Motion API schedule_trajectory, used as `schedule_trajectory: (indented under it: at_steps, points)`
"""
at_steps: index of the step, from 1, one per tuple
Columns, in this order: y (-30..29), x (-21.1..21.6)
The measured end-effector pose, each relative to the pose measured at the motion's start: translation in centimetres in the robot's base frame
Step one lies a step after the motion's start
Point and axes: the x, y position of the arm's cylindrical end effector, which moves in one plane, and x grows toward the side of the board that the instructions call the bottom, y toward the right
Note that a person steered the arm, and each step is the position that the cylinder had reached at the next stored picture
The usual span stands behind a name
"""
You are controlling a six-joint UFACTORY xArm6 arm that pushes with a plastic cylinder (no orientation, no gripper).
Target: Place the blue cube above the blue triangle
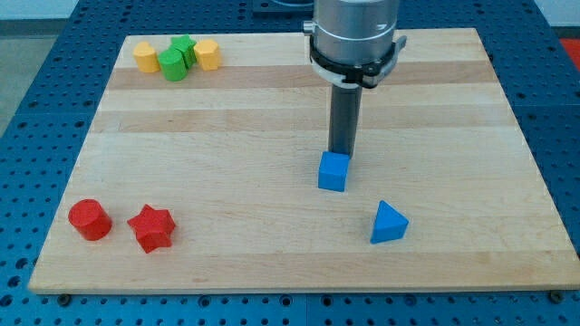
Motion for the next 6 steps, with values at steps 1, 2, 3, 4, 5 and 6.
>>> schedule_trajectory:
  at_steps: [1, 2, 3, 4, 5, 6]
  points:
    - [-3.3, -0.5]
    - [-7.4, 0.0]
    - [-6.7, 2.7]
    - [-2.7, 3.4]
    - [0.5, 3.4]
    - [0.6, 2.8]
